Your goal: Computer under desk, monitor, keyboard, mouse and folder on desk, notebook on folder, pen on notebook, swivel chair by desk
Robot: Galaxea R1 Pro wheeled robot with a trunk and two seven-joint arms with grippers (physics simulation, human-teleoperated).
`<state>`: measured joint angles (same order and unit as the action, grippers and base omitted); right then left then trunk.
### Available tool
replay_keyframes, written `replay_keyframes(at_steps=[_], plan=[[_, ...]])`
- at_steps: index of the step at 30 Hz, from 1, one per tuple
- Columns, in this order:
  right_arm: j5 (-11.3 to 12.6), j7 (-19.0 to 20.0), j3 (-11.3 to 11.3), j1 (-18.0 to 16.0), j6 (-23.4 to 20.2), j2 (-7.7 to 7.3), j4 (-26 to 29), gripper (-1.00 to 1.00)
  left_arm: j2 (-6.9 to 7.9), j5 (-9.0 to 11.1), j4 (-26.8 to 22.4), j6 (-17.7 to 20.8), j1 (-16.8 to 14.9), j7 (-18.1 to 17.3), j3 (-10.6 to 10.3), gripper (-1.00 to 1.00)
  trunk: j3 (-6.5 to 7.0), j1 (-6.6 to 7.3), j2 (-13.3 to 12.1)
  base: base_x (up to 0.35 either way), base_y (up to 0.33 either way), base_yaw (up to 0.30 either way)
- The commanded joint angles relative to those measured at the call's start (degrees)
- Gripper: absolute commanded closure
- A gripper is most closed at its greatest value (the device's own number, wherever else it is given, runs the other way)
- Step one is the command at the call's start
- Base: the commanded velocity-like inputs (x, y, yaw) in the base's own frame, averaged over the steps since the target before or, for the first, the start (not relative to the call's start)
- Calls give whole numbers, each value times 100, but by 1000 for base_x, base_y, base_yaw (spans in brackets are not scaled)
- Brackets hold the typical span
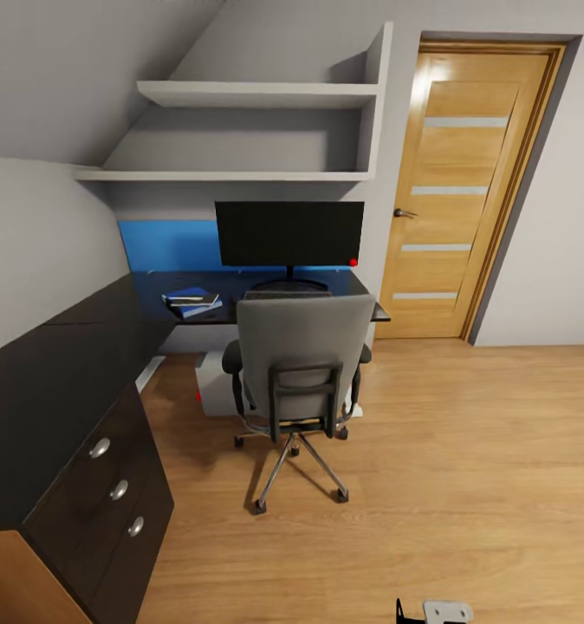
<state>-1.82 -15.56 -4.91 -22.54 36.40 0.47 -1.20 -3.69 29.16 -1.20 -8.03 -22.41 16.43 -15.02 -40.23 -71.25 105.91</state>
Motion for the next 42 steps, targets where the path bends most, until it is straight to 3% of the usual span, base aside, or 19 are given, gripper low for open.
replay_keyframes(at_steps=[1, 31, 35, 42], plan=[[-20, -58, -45, -6, 7, 3, -12, -100, 6, 49, 3, -10, -2, 18, -49, -100, 13, 23, -39, 0, 0, 0], [-20, -61, -45, -5, 7, 0, -15, -100, 35, 55, -2, 0, 62, 18, -45, -100, 552, 682, -1242, 0, 0, 0], [-20, -60, -45, -5, 7, 1, -12, -100, 41, 55, -3, -5, 62, 18, -45, -100, 552, 682, -1242, 0, 0, 0], [-20, -61, -45, -5, 7, 1, -13, -100, 89, 42, -3, -4, 62, 10, -49, -100, 677, 836, -1523, 0, 0, 0]])
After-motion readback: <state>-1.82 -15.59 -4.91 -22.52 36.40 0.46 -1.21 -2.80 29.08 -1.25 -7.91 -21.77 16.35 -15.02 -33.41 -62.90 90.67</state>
